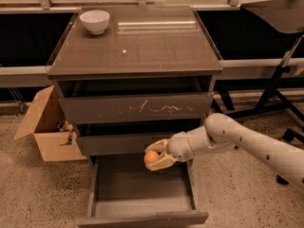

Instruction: Place orange into bottom drawer

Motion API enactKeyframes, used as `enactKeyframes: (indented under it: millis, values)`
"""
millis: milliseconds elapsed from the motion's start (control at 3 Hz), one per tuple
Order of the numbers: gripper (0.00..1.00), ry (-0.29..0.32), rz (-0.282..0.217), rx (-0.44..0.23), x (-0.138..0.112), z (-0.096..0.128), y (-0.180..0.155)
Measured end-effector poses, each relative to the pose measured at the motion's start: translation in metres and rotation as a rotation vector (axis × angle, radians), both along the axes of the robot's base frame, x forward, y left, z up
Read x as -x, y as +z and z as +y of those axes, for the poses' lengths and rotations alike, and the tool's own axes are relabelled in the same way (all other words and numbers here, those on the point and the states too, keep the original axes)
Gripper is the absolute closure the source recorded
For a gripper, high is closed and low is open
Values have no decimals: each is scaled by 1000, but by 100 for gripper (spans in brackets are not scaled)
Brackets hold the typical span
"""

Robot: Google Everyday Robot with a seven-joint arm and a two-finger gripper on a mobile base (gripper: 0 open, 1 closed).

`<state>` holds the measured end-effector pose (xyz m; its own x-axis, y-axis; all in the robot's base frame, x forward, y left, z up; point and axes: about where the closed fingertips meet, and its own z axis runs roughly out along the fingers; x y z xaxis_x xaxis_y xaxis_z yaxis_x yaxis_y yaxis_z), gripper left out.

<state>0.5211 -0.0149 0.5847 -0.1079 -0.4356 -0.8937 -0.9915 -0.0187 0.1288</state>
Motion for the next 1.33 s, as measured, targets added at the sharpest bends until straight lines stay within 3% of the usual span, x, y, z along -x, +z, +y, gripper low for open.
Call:
enactKeyframes:
  millis: [333,667,1333]
  values:
    - [100,-55,55,45,11,1,-71]
    - [100,-56,58,40,10,3,-76]
    - [100,-103,-31,165,-39,6,-171]
